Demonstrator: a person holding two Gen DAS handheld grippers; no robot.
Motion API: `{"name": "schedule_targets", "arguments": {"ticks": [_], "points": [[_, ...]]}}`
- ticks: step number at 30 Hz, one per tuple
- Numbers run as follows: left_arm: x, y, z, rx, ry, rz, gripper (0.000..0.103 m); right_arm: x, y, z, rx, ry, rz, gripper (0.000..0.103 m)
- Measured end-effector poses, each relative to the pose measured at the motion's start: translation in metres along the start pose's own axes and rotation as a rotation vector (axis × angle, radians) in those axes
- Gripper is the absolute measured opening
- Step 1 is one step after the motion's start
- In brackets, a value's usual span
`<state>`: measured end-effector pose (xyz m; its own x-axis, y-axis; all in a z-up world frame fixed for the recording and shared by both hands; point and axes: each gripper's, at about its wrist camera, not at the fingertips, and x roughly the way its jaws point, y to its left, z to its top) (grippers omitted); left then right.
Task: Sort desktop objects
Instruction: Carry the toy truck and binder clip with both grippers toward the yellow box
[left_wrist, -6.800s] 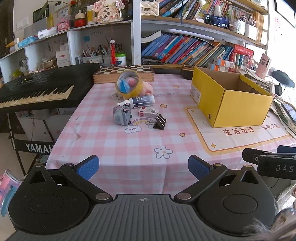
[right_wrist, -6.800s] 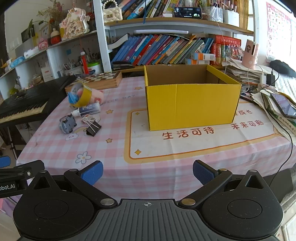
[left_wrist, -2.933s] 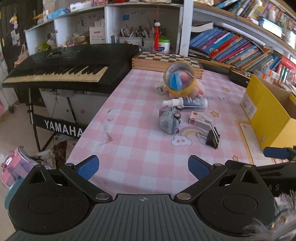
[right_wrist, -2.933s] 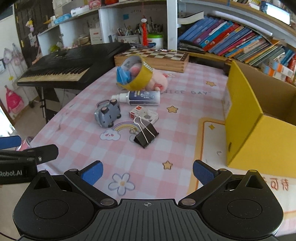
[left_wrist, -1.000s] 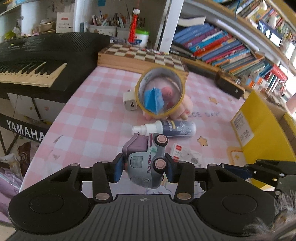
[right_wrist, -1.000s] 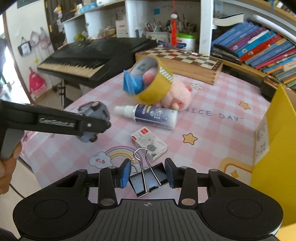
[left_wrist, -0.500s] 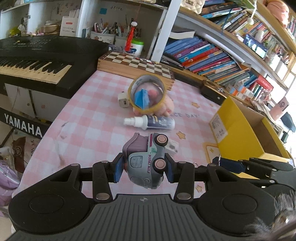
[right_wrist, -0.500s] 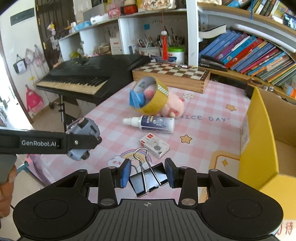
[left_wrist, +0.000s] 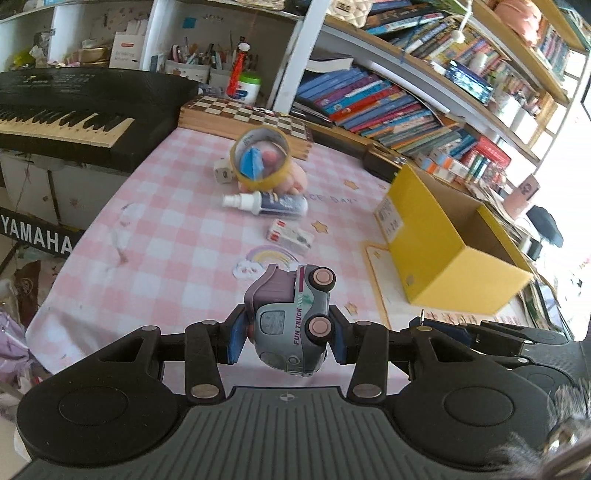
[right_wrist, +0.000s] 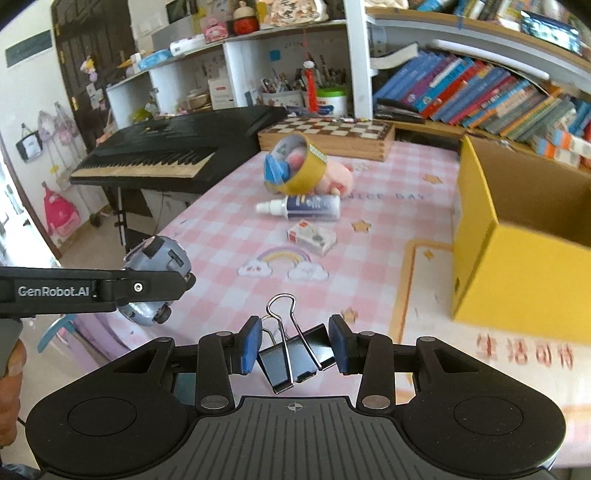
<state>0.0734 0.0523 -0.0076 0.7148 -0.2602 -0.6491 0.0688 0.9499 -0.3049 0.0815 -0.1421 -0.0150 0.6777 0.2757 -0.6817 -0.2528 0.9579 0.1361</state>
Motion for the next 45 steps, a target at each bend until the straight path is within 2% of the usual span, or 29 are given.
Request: {"name": "schedule_targets", "arguments": {"ticks": [19,35,45], "points": [[-0.038,-0.039,-0.055,0.12,0.047,-0.139,0.041,-0.071,0.001,-0.07,0.13,-0.034,-0.119,0.039],[-0.022,-0.086,-0.067,0.249,0.129,-0.299,0.041,-0.108,-0.023,-0.103,0.276,-0.035,-0.276,0.039],[-0.013,-0.105,-0.07,0.291,0.161,-0.343,0.041,-0.118,-0.035,-0.111,0.321,-0.033,-0.311,0.039]]}}
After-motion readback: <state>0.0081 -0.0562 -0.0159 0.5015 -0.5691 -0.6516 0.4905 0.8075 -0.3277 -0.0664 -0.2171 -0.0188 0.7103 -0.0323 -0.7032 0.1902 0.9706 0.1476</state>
